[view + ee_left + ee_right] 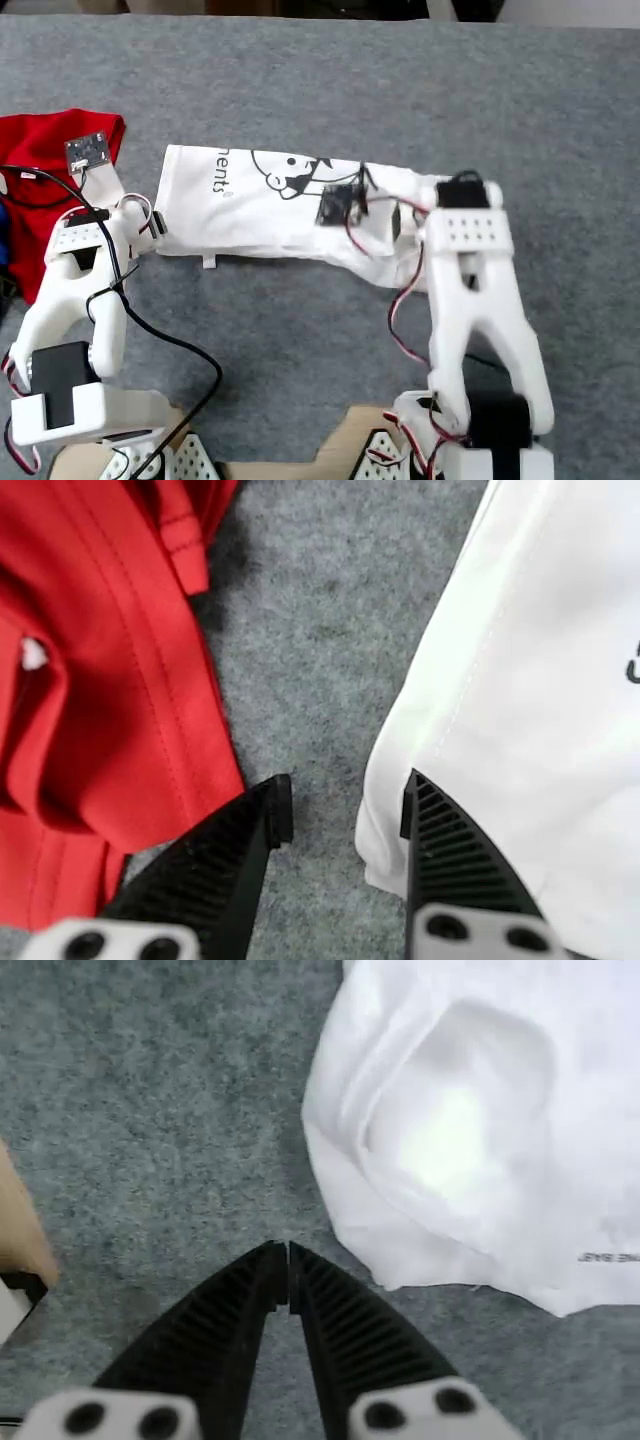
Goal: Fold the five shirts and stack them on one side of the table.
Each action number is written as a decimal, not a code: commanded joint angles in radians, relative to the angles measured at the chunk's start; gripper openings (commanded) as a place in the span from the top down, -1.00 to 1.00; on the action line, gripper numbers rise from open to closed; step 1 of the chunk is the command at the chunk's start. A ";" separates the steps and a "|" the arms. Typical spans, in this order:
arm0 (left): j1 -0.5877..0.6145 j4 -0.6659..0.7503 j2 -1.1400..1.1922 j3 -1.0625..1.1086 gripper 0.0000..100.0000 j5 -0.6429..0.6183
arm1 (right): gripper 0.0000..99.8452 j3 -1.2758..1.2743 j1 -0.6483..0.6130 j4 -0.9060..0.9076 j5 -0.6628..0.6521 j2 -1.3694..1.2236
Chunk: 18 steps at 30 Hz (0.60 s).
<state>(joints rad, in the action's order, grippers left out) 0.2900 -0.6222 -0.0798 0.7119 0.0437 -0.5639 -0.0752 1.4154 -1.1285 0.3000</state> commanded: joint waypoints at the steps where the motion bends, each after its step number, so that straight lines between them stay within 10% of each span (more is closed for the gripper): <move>1: -0.003 0.000 -0.004 -0.038 0.62 0.005 | 0.96 -0.084 -0.018 -0.071 0.002 0.061; 18: -0.003 0.000 -0.004 -0.035 0.62 0.005 | 0.96 0.147 -0.117 -0.430 0.167 -0.381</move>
<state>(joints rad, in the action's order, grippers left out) 0.2900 -0.6222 -0.0798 0.7119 0.0437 -0.5715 -0.1933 0.9659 -0.9828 -0.0222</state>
